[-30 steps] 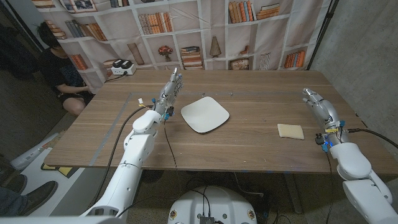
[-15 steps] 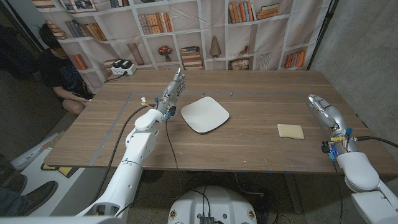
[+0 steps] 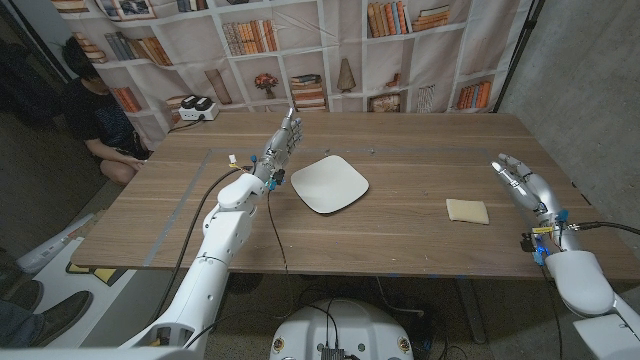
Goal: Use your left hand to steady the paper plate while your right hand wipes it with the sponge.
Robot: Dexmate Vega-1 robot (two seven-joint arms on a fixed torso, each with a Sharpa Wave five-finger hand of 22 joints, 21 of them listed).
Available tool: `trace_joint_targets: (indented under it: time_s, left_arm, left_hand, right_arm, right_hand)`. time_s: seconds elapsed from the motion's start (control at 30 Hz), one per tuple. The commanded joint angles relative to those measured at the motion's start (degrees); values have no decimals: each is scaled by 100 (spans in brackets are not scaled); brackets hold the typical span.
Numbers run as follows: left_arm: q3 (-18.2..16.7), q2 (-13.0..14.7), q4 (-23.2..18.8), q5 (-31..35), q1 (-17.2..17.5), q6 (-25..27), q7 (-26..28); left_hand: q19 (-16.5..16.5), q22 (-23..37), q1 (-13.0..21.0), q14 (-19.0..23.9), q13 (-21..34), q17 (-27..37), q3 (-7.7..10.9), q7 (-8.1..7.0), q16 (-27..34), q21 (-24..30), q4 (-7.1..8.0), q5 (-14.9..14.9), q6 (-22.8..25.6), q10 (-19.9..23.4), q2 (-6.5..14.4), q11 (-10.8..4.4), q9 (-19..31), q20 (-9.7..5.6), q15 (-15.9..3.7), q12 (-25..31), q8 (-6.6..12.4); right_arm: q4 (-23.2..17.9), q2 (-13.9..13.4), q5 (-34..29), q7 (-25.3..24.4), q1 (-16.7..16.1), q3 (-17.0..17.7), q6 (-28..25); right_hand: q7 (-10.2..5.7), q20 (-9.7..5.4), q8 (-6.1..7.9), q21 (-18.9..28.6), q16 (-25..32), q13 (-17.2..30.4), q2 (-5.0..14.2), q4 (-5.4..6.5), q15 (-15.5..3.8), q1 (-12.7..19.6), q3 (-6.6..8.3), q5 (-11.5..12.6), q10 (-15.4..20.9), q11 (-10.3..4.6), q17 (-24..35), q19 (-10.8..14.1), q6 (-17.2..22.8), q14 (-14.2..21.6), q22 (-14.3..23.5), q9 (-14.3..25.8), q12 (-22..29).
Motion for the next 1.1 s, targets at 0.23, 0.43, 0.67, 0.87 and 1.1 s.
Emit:
trace_joint_targets:
  time_s: [0.23, 0.43, 0.67, 0.87, 1.1]
  left_arm:
    - [-25, 21, 11, 0, -113, 50, -40]
    - [-48, 4, -19, -9, -135, 31, -16]
    - [-53, -8, -121, -9, -73, 51, 28]
    - [-34, -15, -188, -20, -40, 94, 28]
    - [-27, -12, -335, -20, 36, 113, 49]
  left_hand:
    - [141, 28, 89, 111, 7, 18, -52, 21, 1, 20, -20, -19, 72, 90, 15, -4, 27, -261, -9, -34, -22]
    - [120, 29, 94, 116, 8, 19, -58, 17, -4, 5, -19, -26, 80, 91, 19, -30, 28, -247, -6, -42, -27]
    - [82, 31, 98, 99, 8, 21, -64, 4, -20, -18, -12, -37, 105, 106, 35, -34, 29, -218, -8, -49, -30]
    - [46, 32, 100, 85, 9, 21, -67, 4, -30, -37, -8, -44, 116, 115, 44, -37, 29, -196, -18, -53, -33]
    - [4, 32, 104, 74, 9, 21, -70, 8, -39, -58, -3, -51, 117, 117, 57, -33, 30, -184, -23, -61, -41]
  right_arm:
    - [-59, -451, -856, -434, -77, -123, -279]
    - [-168, -594, -899, -398, -88, -193, -533]
    - [-389, -907, -1284, -343, -249, -203, -907]
    - [-572, -1149, -1382, -143, -364, -203, -1241]
    - [-713, -1385, -1512, 10, -469, -227, -1558]
  right_hand:
    - [-159, -269, -25, -53, -1, 20, -158, -128, -25, 71, 3, 14, -23, -74, 18, 113, -77, 87, 14, 60, -51]
    - [-135, -255, -74, -71, -20, 20, -177, -193, -27, 162, 24, 28, -102, -73, 14, 115, -239, 60, 13, 61, -90]
    - [-87, -228, -80, -96, -31, 19, -224, -248, -9, 230, 27, 39, -152, -59, 12, 89, -296, 36, 11, 58, -116]
    - [99, -200, -55, -115, -29, 17, -288, -309, -3, 313, 28, 70, -181, -86, 12, 80, -273, 38, 8, 53, -132]
    - [112, -176, -51, -124, -18, 17, -295, -346, 21, 393, 51, 92, -171, -47, 12, 82, -288, 72, 7, 51, -131]
